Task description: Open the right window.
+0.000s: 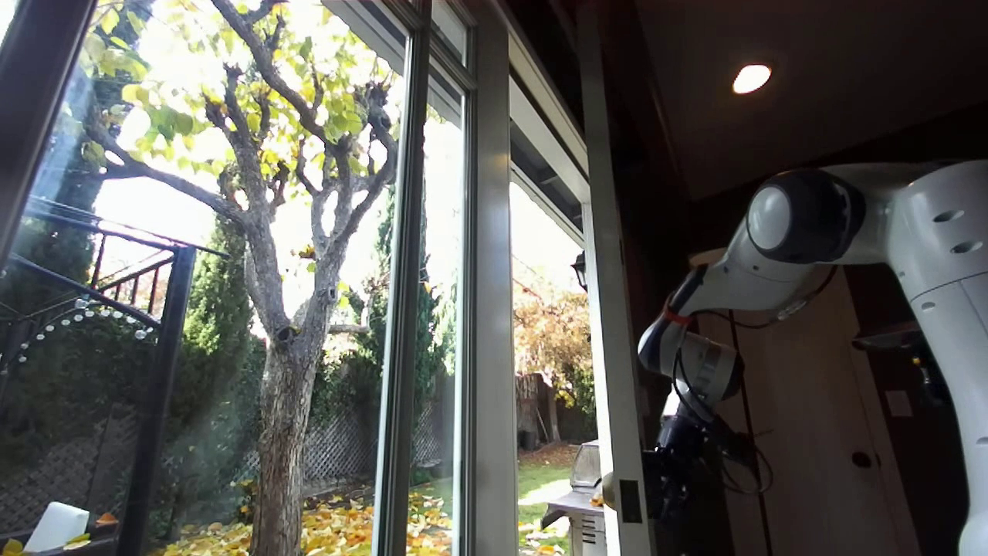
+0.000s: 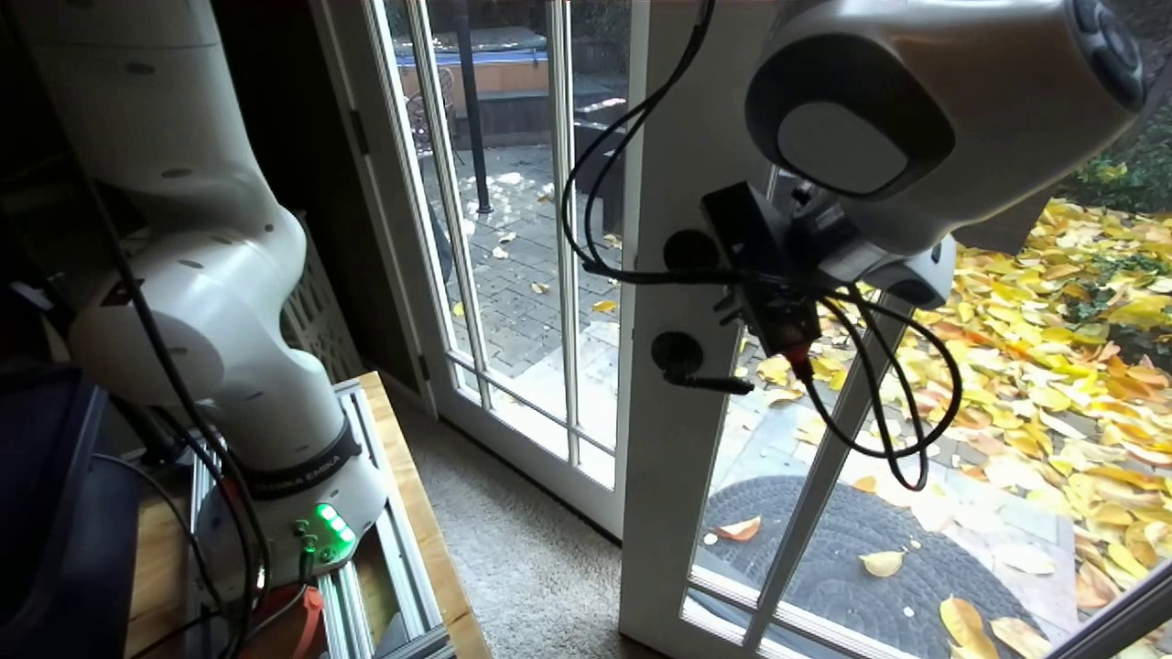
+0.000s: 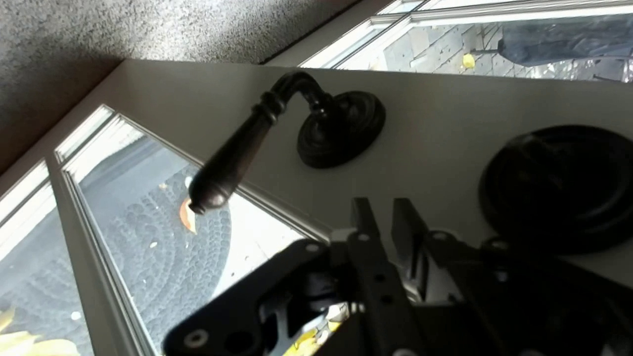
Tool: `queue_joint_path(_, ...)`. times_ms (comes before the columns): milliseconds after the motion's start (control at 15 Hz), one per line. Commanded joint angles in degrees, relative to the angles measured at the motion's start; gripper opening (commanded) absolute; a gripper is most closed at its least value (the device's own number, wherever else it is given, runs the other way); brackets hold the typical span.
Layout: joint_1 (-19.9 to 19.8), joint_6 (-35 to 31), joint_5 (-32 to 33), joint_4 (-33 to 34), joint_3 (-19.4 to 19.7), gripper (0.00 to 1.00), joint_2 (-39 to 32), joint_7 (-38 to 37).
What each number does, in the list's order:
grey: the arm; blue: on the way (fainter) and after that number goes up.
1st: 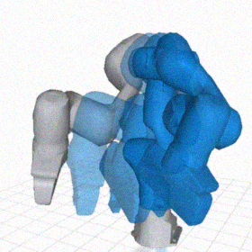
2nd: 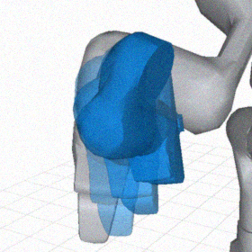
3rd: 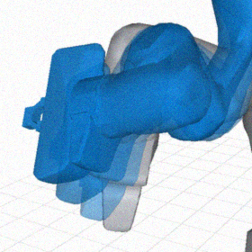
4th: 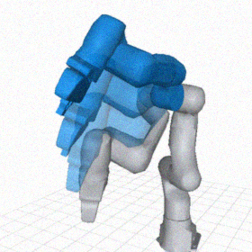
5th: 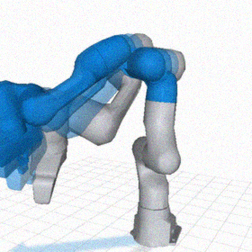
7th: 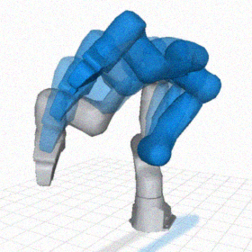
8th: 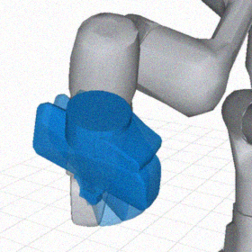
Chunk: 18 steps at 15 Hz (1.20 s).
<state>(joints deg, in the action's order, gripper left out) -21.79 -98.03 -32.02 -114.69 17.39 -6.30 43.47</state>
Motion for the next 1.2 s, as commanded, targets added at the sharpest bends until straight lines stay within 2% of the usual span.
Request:
queue_joint_path(0,-0.01,0.49,3.51,-1.05,0.79,0.48,6.64,2.21)
queue_joint_path(400,0.5,-5.53,17.31,-5.23,2.53,0.9,17.66,0.75)
queue_joint_path(533,0.75,-7.95,22.3,-8.6,2.56,0.99,22.69,0.88)
queue_joint_path(800,1.42,-11.56,34.42,-18.83,0.53,1.0,34.75,-0.28)
queue_joint_path(867,-0.69,-12.43,36.65,-21.58,-2.42,1.0,37.56,0.66)
queue_joint_path(933,-0.5,-11.72,38.41,-24.28,-3.51,1.0,40.52,1.68)
queue_joint_path(1000,3.12,-9.36,40.05,-25.85,-1.81,1.0,43.5,2.39)
queue_joint_path(1067,3.56,-9.05,37.33,-18.83,0.66,1.0,35.39,0.64)
queue_joint_path(1133,4.47,-8.95,38.58,-21.2,0.12,1.0,38.16,0.6)
